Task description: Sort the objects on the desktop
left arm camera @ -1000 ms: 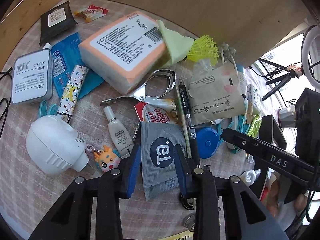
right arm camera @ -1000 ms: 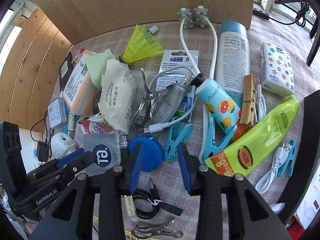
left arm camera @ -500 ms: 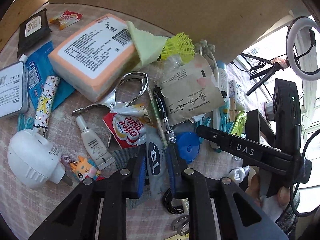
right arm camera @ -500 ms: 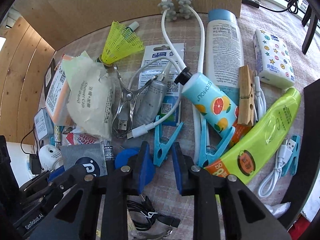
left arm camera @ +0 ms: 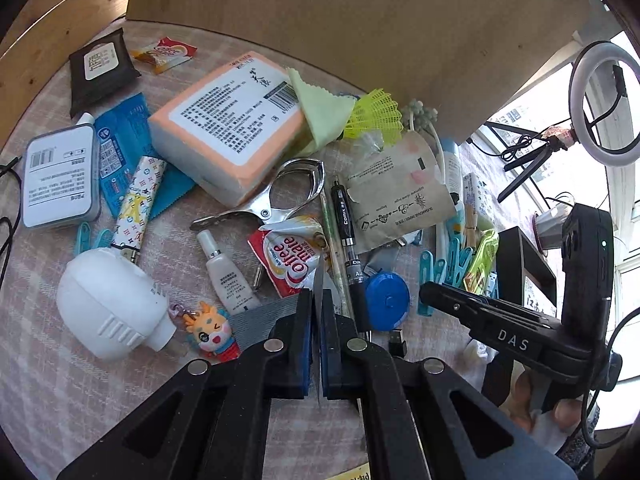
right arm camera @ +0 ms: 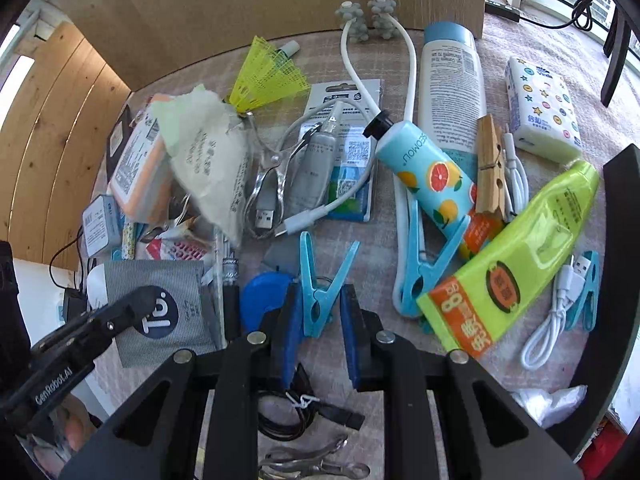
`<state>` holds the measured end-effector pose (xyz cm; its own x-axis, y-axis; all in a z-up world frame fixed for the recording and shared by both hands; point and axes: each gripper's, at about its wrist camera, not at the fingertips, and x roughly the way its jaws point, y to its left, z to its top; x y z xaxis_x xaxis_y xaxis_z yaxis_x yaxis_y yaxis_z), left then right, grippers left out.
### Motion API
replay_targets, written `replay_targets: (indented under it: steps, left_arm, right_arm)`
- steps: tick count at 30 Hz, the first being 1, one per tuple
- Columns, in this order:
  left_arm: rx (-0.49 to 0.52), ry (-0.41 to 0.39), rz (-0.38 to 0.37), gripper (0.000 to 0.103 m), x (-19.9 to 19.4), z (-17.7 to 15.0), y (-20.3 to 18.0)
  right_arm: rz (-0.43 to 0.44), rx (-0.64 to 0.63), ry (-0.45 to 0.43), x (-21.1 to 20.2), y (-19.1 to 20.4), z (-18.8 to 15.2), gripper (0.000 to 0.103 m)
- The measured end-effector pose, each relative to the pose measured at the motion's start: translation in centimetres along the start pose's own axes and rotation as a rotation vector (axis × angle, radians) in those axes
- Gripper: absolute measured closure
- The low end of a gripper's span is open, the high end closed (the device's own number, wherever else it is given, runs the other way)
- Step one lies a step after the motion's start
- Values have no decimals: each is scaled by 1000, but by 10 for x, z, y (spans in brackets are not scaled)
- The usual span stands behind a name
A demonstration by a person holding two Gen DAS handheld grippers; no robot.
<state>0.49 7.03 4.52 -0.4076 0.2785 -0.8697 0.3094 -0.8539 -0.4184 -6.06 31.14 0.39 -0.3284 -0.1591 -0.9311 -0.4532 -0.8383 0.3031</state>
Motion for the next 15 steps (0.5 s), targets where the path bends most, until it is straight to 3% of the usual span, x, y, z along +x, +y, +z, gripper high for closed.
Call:
replay_targets:
  steps: [7, 15]
  left_arm:
    - [17, -28, -50, 101, -28, -12, -10]
    - [159, 17, -129, 101, -22, -33, -84]
  right_arm:
    - [47, 6, -79, -50, -20, -33, 84]
    - [-4, 123, -187, -113, -100, -85, 84]
